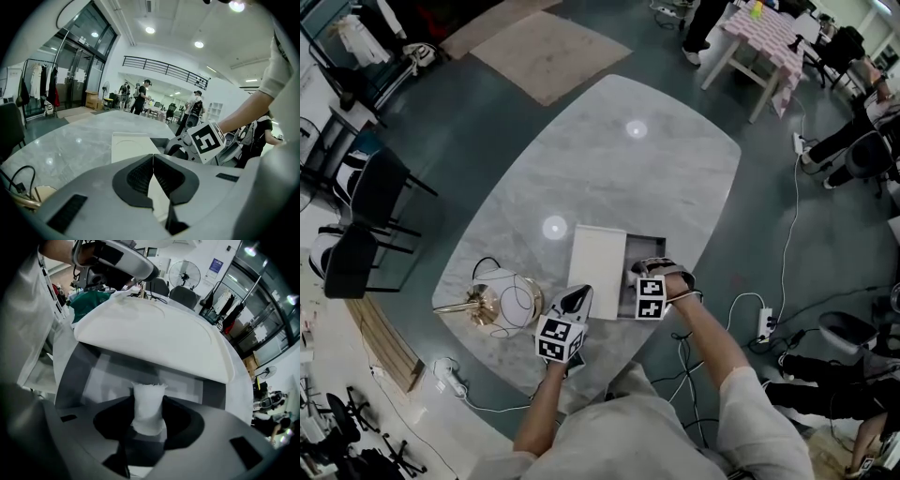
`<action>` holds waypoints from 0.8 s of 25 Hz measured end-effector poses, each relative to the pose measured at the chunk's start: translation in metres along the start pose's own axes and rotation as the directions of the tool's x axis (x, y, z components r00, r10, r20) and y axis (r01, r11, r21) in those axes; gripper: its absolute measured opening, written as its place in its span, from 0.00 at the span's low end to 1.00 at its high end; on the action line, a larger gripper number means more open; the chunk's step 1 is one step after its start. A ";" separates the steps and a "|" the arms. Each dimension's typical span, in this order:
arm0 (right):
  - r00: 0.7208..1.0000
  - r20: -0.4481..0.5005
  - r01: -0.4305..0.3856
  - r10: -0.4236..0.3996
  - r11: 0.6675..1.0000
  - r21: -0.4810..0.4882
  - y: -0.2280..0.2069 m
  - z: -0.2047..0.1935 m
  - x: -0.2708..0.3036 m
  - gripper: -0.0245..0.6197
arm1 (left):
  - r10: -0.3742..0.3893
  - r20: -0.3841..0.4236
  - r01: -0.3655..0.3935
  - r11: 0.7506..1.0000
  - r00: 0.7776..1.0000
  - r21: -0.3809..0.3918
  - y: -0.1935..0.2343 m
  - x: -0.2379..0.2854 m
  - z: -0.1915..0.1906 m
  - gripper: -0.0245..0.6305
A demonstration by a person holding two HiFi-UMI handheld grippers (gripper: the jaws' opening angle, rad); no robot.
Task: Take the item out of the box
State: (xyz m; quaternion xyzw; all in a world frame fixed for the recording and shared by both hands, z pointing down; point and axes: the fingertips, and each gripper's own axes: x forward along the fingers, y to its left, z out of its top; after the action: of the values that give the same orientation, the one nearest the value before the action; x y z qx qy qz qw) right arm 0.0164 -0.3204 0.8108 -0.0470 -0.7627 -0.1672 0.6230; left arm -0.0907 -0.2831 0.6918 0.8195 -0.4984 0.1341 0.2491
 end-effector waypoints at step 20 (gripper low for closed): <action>0.984 0.018 0.176 -0.176 0.984 0.018 0.011 0.010 -0.034 0.32 | -0.018 0.020 0.017 0.999 1.000 0.043 -0.017 -0.023 0.001 0.06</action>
State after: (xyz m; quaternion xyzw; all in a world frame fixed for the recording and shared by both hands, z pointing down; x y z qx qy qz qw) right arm 0.0173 -0.3022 0.7782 0.0241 -0.7714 -0.2147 0.5986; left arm -0.0870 -0.2596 0.6756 0.8303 -0.4907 0.1340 0.2277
